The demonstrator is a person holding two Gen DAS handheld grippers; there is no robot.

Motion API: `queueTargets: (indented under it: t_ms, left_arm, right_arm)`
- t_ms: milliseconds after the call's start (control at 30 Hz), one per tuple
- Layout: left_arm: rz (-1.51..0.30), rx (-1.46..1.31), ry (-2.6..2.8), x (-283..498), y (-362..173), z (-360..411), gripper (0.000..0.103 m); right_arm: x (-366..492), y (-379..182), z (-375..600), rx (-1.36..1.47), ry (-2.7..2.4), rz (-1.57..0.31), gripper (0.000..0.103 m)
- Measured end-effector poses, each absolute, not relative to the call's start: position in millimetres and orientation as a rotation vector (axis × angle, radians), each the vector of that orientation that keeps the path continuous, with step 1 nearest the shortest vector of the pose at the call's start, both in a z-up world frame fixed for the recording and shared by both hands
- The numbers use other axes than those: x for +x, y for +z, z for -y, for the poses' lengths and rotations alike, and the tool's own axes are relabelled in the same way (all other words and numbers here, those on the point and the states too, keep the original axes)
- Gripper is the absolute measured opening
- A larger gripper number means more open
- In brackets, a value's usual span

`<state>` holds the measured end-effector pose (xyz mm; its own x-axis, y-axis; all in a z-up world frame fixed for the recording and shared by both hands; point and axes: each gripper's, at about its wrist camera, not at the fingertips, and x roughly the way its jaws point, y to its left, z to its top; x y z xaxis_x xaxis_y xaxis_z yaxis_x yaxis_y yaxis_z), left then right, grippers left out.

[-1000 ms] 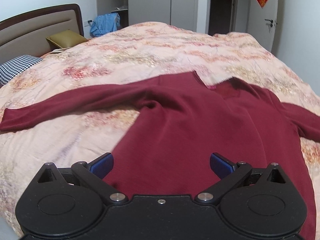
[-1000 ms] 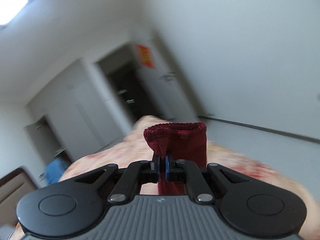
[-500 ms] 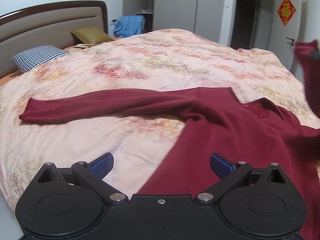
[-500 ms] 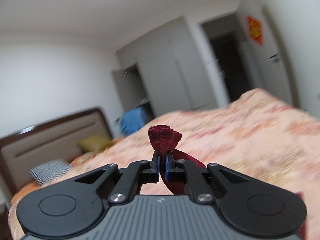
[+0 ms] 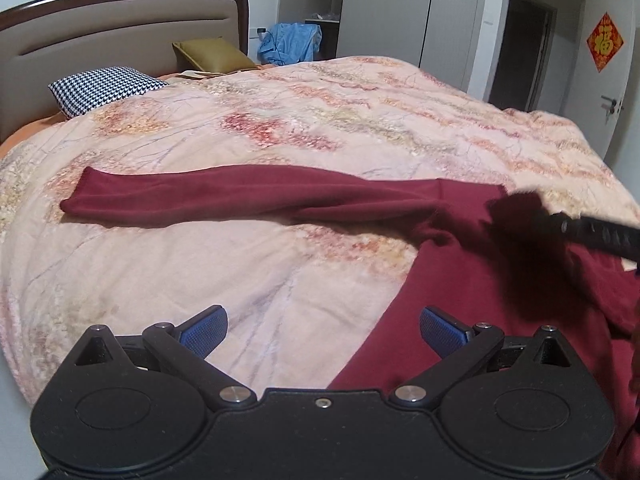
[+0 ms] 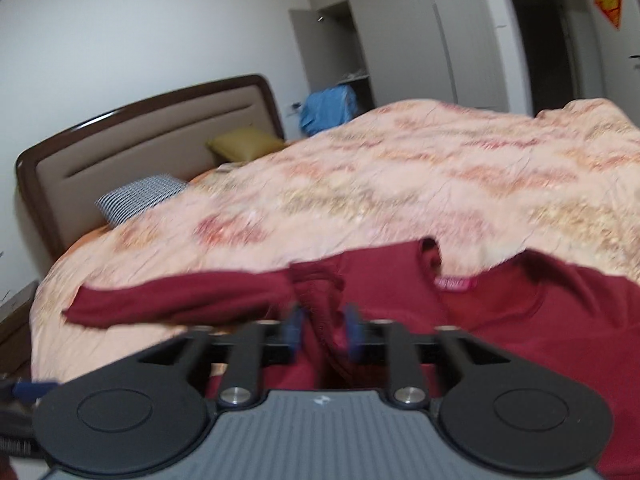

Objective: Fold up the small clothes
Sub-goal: 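Open the right gripper to release the cuff and withdraw it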

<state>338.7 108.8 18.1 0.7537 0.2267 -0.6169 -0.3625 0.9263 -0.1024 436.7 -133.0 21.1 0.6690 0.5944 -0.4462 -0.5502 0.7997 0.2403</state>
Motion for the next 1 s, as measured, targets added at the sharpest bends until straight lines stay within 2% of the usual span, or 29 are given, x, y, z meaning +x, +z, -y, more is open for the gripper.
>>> queueTargets:
  t_ms: [33,67,100,167,233,433,567,733,1000]
  left_arm:
    - [-0.637,-0.231,0.317,341.3,18.7,-106.9,0.102]
    - [-0.631,-0.240,0.306,343.7,19.4,-104.2,0.102]
    - [-0.622,-0.248,0.292,346.8,20.1,-101.2,0.102]
    - [-0.606,-0.259,0.263,355.1,21.1,-93.2,0.102]
    - [-0.588,-0.263,0.224,366.5,21.6,-83.1,0.102]
    - [-0.577,-0.204,0.162,413.7,15.1,-42.7,0.102]
    - [-0.606,-0.182,0.177,444.8,-0.2,-26.4,0.102]
    - [-0.664,-0.173,0.228,468.2,-22.4,-23.9,0.102]
    - [-0.689,-0.177,0.275,469.9,-41.5,-28.0,0.102]
  right_arm:
    - [435.2,20.1,137.5,0.085,0.651,-0.541,0.069]
    - [431.9,20.9,145.3,0.088,0.658,-0.543,0.076]
    - [428.9,22.4,155.9,0.088,0.666,-0.540,0.078]
    - [422.5,25.8,180.8,0.084,0.652,-0.539,0.093]
    - [414.6,27.8,213.2,0.090,0.607,-0.524,0.100]
    - [380.8,22.6,310.6,0.036,0.339,-0.501,0.103]
    - [362.9,-0.5,349.3,-0.065,0.170,-0.539,0.103]
    - [366.0,-32.6,362.3,-0.147,0.065,-0.551,0.103]
    - [396.3,-40.9,341.2,-0.194,-0.023,-0.436,0.103]
